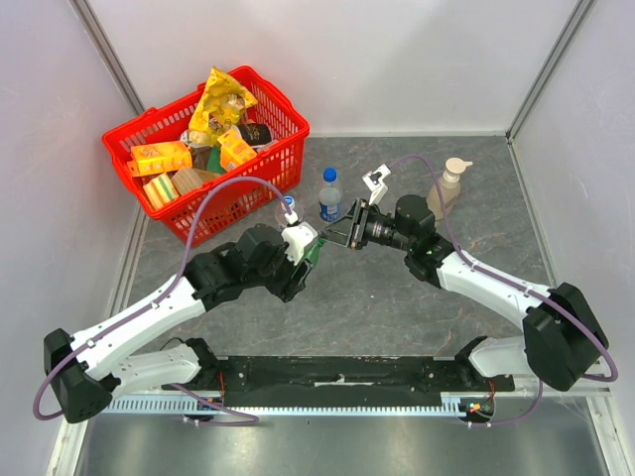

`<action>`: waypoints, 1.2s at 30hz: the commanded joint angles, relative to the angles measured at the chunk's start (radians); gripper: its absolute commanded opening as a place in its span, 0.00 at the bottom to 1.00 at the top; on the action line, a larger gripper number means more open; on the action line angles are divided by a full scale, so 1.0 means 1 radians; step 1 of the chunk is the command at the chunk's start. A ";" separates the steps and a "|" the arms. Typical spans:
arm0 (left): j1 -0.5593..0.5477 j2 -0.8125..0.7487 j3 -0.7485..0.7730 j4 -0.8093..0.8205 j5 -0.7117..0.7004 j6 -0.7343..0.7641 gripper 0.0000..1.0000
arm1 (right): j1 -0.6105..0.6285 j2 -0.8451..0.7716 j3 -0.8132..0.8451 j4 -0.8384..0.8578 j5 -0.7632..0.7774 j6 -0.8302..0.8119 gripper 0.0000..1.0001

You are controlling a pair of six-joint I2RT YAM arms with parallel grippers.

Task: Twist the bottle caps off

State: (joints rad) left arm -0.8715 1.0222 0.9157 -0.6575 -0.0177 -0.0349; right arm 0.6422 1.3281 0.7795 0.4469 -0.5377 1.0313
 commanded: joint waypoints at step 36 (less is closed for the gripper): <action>-0.001 -0.094 0.199 0.156 0.932 0.001 0.46 | 0.025 -0.247 -0.019 0.591 -0.505 -0.074 0.00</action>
State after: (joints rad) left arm -0.8619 0.9241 1.0542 -0.6128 0.7330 -0.0448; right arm 0.6506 1.0843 0.7536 0.9562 -0.9668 0.9157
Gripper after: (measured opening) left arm 0.663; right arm 0.367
